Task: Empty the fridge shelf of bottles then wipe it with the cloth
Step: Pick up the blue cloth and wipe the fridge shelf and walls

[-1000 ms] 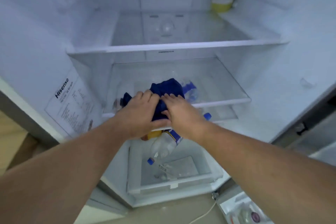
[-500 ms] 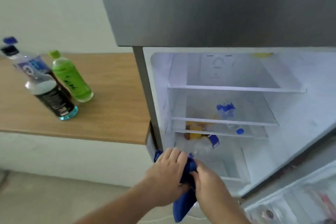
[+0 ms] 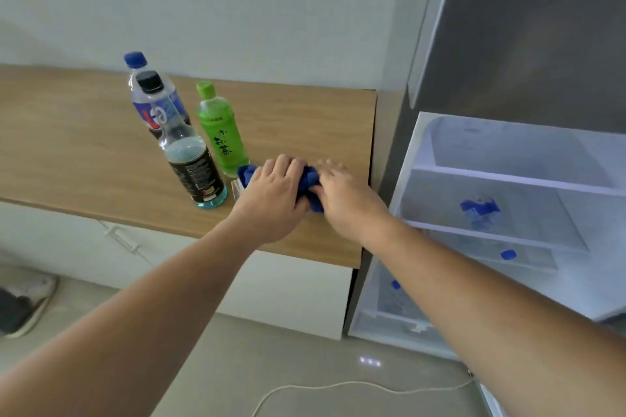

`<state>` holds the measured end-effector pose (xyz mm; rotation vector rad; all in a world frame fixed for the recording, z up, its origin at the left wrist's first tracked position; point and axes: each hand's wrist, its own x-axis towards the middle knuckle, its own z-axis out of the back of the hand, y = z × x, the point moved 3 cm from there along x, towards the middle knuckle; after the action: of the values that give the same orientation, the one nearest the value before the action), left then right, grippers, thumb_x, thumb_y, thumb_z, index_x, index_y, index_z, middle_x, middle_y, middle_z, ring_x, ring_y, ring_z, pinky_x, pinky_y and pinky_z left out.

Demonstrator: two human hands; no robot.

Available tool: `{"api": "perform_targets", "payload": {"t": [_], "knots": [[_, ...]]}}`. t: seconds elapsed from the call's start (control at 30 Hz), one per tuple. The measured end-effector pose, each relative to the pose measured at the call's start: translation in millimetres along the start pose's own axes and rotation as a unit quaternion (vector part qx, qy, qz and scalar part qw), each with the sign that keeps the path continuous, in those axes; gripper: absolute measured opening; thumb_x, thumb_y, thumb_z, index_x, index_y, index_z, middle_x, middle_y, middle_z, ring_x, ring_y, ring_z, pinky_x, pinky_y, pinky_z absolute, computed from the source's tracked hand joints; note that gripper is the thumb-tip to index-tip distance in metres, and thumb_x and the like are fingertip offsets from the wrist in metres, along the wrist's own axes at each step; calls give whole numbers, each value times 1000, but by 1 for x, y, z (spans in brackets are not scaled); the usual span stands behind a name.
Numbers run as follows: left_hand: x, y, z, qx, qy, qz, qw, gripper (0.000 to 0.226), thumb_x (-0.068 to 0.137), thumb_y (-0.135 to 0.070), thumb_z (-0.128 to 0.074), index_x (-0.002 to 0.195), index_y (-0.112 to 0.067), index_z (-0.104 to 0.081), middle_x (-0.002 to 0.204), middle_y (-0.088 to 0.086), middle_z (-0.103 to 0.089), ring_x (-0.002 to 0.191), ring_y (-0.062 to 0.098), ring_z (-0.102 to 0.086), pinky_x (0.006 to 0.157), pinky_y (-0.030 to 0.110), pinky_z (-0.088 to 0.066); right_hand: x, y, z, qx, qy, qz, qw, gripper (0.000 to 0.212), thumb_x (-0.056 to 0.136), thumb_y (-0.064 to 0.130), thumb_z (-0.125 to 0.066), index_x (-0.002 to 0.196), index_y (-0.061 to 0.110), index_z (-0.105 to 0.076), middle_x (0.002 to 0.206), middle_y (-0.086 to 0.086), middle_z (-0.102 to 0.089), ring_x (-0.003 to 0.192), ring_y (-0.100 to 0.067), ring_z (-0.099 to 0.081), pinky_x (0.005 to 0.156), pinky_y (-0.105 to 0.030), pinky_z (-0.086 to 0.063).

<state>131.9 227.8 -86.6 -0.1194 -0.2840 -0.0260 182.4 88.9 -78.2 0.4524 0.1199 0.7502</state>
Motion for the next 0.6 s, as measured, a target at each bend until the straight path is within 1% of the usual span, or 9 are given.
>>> {"api": "perform_targets", "payload": {"t": [0.03, 0.1, 0.13, 0.17, 0.27, 0.37, 0.47, 0.53, 0.6], "knots": [[-5, 12, -21, 3, 57, 7, 998, 56, 93, -34, -53, 145, -15, -46, 140, 8, -51, 128, 33, -48, 108, 42, -36, 3, -8, -25, -30, 39, -13, 999, 48, 107, 27, -32, 151, 6, -31, 159, -14, -32, 151, -29, -21, 125, -35, -13], [-25, 34, -65, -12, 184, 38, 982, 67, 100, -40, -49, 160, -20, -28, 164, 5, -32, 152, 29, -26, 123, 40, -19, -3, -22, -75, -109, 116, -28, 987, 49, 107, 30, -30, 151, 8, -31, 159, -14, -29, 151, -33, -18, 124, -41, -17], [-35, 41, -81, -38, 218, 56, 974, 72, 102, -44, -47, 164, -23, -18, 171, 3, -21, 158, 26, -15, 127, 40, -10, -8, -27, -90, -115, 123, -42, 985, 53, 107, 33, -27, 154, 8, -23, 164, -12, -20, 154, -31, -10, 126, -40, -13], [-41, 44, -90, -64, 220, 68, 971, 74, 103, -47, -45, 166, -25, -12, 173, 1, -14, 160, 23, -7, 129, 40, -3, -14, -31, -97, -105, 115, -63, 986, 57, 108, 35, -24, 157, 8, -15, 167, -8, -11, 155, -25, -2, 127, -38, -8], [-47, 51, -96, -85, 216, 71, 970, 79, 104, -50, -42, 167, -25, -2, 175, 0, -2, 161, 20, 6, 130, 39, 4, -19, -27, -96, -89, 83, -62, 991, 59, 107, 40, -20, 158, 12, -7, 168, -2, -4, 155, -16, 3, 127, -35, 2], [-52, 44, -78, -80, 189, 54, 977, 86, 103, -52, -40, 166, -19, 10, 175, 3, 9, 159, 18, 16, 129, 37, 5, -38, -17, -79, -77, 40, -35, 996, 59, 107, 41, -23, 159, 16, -8, 168, 0, -6, 155, -12, 3, 127, -39, 1], [-53, 9, -49, -111, 74, -19, 991, 82, 97, -48, -26, 166, -10, 1, 174, 3, 0, 160, 13, 9, 127, 26, 5, -73, -11, -49, -68, -44, -29, 996, 57, 105, 35, -32, 157, 16, -20, 166, -2, -20, 155, -16, -12, 127, -41, -8], [-47, -33, -33, -148, 30, -79, 985, 81, 96, -41, -30, 165, -6, -9, 173, 5, -9, 160, 6, 6, 125, 18, 5, -99, -13, -21, -60, -106, -31, 992, 55, 101, 29, -37, 153, 16, -28, 161, -4, -33, 151, -19, -24, 126, -40, -13], [-39, -89, -21, -167, 18, -148, 975, 77, 97, -36, -35, 163, -1, -17, 170, 8, -17, 158, -1, 9, 125, 16, 3, -132, -23, 7, -70, -153, -46, 985, 56, 98, 26, -40, 152, 15, -31, 158, -5, -39, 148, -22, -30, 126, -40, -15]]}}
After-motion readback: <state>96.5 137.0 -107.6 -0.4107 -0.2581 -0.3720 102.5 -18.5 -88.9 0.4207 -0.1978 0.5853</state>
